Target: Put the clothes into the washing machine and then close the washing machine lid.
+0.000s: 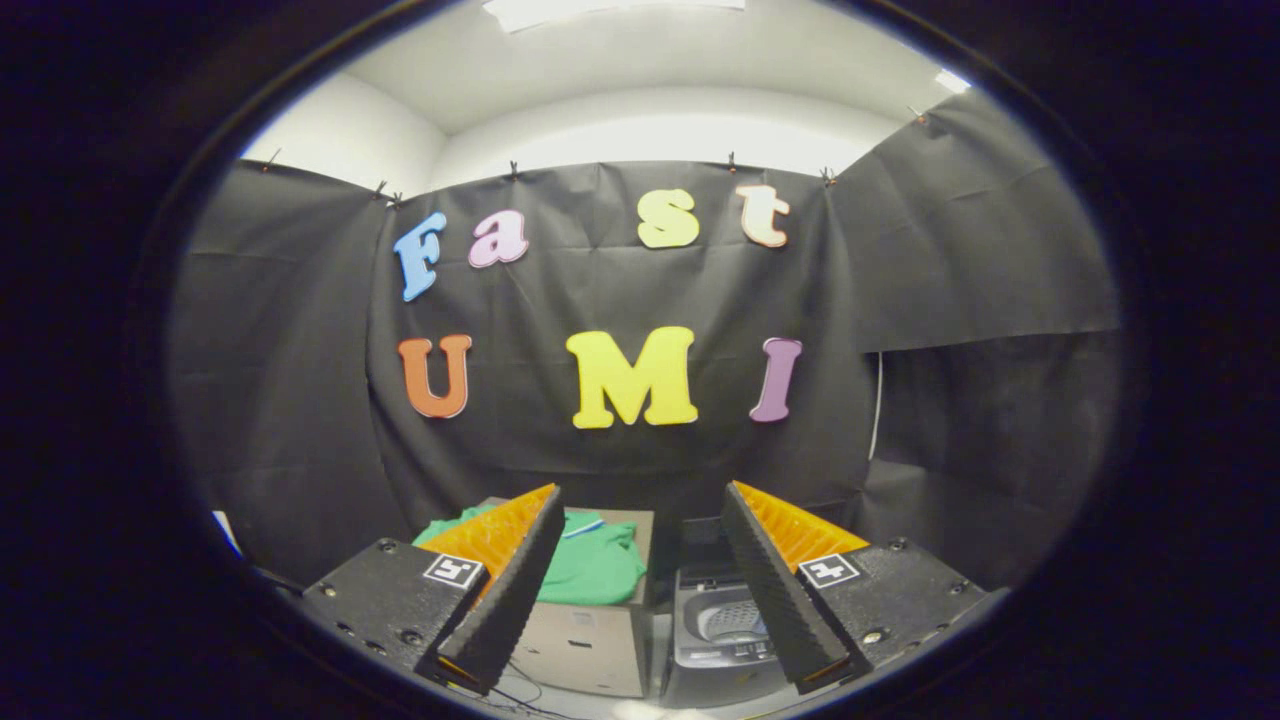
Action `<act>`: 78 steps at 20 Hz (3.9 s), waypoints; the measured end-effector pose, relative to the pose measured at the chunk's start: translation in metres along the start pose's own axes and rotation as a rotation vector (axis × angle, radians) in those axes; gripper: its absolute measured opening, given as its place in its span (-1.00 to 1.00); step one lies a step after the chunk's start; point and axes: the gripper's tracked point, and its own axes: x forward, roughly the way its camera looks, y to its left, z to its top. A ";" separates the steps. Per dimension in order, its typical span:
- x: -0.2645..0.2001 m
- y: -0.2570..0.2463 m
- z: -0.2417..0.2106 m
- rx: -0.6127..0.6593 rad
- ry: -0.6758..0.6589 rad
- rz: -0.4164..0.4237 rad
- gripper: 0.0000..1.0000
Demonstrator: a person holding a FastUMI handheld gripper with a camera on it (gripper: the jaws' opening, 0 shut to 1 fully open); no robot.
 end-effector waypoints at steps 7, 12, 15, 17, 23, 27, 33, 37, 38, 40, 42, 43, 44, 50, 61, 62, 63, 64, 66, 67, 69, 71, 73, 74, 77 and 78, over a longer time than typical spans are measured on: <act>0.104 0.071 -0.013 0.019 0.076 0.089 0.99; 0.166 0.108 -0.038 0.047 0.150 0.136 0.99; 0.199 0.118 -0.063 0.050 0.208 0.131 0.99; 0.220 0.124 -0.086 0.050 0.251 0.120 0.99; 0.260 0.136 -0.165 0.024 0.411 0.073 0.99; 0.277 0.140 -0.217 -0.003 0.517 0.048 1.00; 0.287 0.141 -0.257 -0.025 0.588 0.038 0.99; 0.289 0.143 -0.259 -0.068 0.587 0.010 0.99; 0.289 0.143 -0.260 -0.080 0.596 0.009 0.99; 0.289 0.144 -0.260 -0.065 0.612 0.012 1.00; 0.290 0.143 -0.261 -0.058 0.629 0.011 1.00; 0.290 0.142 -0.261 -0.057 0.635 0.008 0.99; 0.290 0.142 -0.260 -0.054 0.639 0.001 0.99; 0.291 0.139 -0.260 -0.048 0.696 -0.034 0.66; 0.275 0.132 -0.247 0.038 0.708 0.094 -0.87; 0.270 0.131 -0.239 0.056 0.695 0.104 -0.88; 0.265 0.129 -0.230 0.060 0.676 0.120 -0.88; 0.260 0.127 -0.218 0.059 0.651 0.135 -0.88; 0.245 0.120 -0.194 0.077 0.599 0.167 -0.88; 0.238 0.115 -0.182 0.098 0.577 0.177 -0.88; 0.221 0.101 -0.156 0.123 0.528 0.189 -0.88; 0.207 0.080 -0.126 0.115 0.472 0.193 -0.88; 0.192 0.053 -0.098 0.101 0.417 0.188 -0.88; 0.185 0.038 -0.085 0.101 0.395 0.181 -0.88; 0.167 -0.014 -0.048 0.093 0.324 0.154 -0.88; 0.162 -0.035 -0.038 0.088 0.299 0.137 -0.89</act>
